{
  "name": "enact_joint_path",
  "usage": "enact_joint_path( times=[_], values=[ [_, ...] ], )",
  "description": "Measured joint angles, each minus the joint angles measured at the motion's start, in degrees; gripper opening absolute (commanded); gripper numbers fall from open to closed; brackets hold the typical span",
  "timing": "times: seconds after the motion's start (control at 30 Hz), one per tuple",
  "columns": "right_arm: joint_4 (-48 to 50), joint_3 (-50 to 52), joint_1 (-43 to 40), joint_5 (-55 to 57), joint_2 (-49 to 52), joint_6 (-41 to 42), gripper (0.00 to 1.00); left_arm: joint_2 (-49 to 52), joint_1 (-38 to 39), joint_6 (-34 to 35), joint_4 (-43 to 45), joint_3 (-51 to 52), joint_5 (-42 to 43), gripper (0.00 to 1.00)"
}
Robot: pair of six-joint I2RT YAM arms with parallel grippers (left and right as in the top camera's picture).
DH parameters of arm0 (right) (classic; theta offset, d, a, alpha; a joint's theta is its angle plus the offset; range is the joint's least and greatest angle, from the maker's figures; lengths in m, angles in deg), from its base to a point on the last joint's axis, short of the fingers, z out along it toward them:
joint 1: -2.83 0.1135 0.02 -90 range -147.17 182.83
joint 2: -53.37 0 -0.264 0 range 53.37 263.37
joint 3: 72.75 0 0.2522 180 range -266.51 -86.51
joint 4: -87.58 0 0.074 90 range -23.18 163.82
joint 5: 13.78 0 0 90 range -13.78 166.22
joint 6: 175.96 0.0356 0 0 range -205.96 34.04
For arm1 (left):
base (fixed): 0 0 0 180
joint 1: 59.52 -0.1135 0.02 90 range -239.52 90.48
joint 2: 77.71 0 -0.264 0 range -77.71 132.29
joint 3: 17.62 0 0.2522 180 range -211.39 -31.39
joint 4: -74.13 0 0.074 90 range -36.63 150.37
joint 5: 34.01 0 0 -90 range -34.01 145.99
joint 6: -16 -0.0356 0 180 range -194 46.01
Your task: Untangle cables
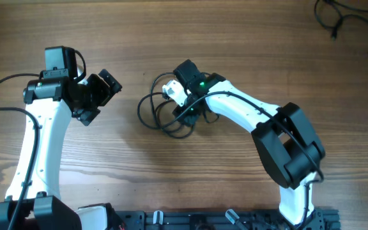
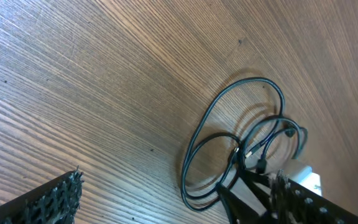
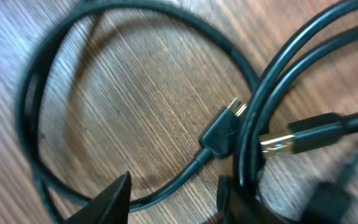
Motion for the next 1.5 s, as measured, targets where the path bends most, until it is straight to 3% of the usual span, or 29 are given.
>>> enact_joint_path(
  times=[0.17,0.27,0.3,0.4,0.47,0.57,0.67,0.73,0.83,0.87,0.93,1.13,1.37,1.5],
  values=[
    [1.07,0.0,0.04,7.15,0.85,-0.04,0.44,0.0,0.0,0.0,-0.02,0.0,0.0,1.0],
    [1.11,0.0,0.04,9.92,0.87,-0.04,0.33,0.0,0.0,0.0,0.0,0.0,-0.02,1.0],
    [1.07,0.0,0.04,10.08,0.87,0.44,0.36,0.0,0.0,0.0,-0.02,0.0,-0.04,1.0],
    [0.42,-0.11,0.04,10.01,0.61,3.43,0.59,0.0,0.0,0.0,-0.02,0.0,-0.04,1.0],
    [0.28,-0.46,-0.11,9.81,-2.27,6.6,1.0,0.0,0.0,0.0,-0.02,0.0,-0.04,1.0],
    [1.05,-2.4,-2.84,9.66,-9.25,12.04,1.0,0.0,0.0,0.0,-0.02,0.0,-0.04,1.0],
    [0.66,-2.89,-10.75,9.46,-10.6,24.68,1.0,0.0,0.0,-0.02,-0.02,0.0,-0.04,1.0],
    [0.17,-1.97,-17.4,9.64,-10.6,36.02,0.94,0.0,0.0,0.0,-0.02,0.0,-0.04,1.0],
    [-0.35,0.74,-20.83,11.87,-10.51,45.33,0.78,0.0,0.0,0.0,-0.02,0.0,-0.04,1.0],
    [-0.39,1.38,-20.74,13.09,-10.38,46.77,0.71,0.0,0.0,0.0,0.02,0.0,-0.04,1.0],
    [-0.63,1.97,-19.85,15.45,-9.42,48.83,0.65,0.0,0.0,0.0,0.2,0.0,-0.04,1.0],
    [-0.31,2.56,-17.99,16.7,-1.49,50.97,0.66,0.0,0.0,0.0,0.39,0.0,-0.04,1.0],
    [3.28,2.58,-16.35,13.22,-1.25,52.65,0.68,0.0,0.0,0.0,0.39,0.0,-0.04,1.0],
    [3.48,2.58,-16.35,12.11,-1.27,53.2,0.56,0.0,0.0,0.0,0.39,0.0,-0.04,1.0]
  ],
)
